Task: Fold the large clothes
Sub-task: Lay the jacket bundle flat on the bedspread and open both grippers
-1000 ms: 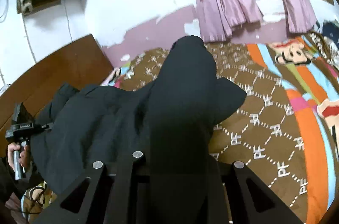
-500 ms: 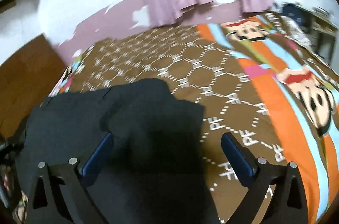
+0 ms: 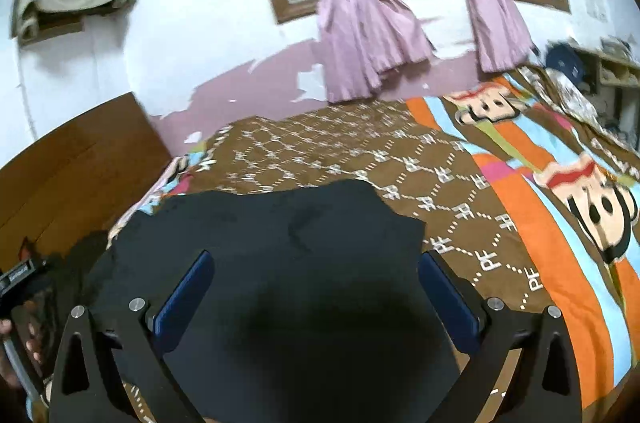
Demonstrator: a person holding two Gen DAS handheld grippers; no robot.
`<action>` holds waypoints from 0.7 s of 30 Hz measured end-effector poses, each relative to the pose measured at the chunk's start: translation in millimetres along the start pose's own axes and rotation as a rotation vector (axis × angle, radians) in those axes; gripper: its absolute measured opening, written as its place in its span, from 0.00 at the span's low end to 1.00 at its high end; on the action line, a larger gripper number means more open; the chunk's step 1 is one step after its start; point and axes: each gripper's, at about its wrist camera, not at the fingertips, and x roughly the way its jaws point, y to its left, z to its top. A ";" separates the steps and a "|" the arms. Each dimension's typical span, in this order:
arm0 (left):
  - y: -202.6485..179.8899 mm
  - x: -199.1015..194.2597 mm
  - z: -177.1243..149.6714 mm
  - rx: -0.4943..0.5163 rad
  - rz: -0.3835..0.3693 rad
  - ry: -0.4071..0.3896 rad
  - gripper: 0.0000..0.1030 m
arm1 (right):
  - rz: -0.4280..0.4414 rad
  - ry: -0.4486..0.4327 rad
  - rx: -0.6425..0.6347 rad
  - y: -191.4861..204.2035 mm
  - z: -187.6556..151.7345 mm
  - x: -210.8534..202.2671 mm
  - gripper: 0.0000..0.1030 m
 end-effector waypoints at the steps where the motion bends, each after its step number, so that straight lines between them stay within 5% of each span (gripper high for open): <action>1: -5.7 -6.1 -2.0 0.027 -0.008 -0.019 0.95 | 0.000 0.000 0.000 0.0 0.0 0.0 1.00; 7: -38.9 -50.7 -19.9 0.205 -0.050 -0.151 0.95 | 0.039 -0.051 -0.054 25.8 -5.6 -29.0 1.00; 21: -53.3 -106.5 -66.0 0.312 -0.059 -0.264 0.95 | 0.136 -0.084 -0.136 67.5 -42.9 -90.7 1.00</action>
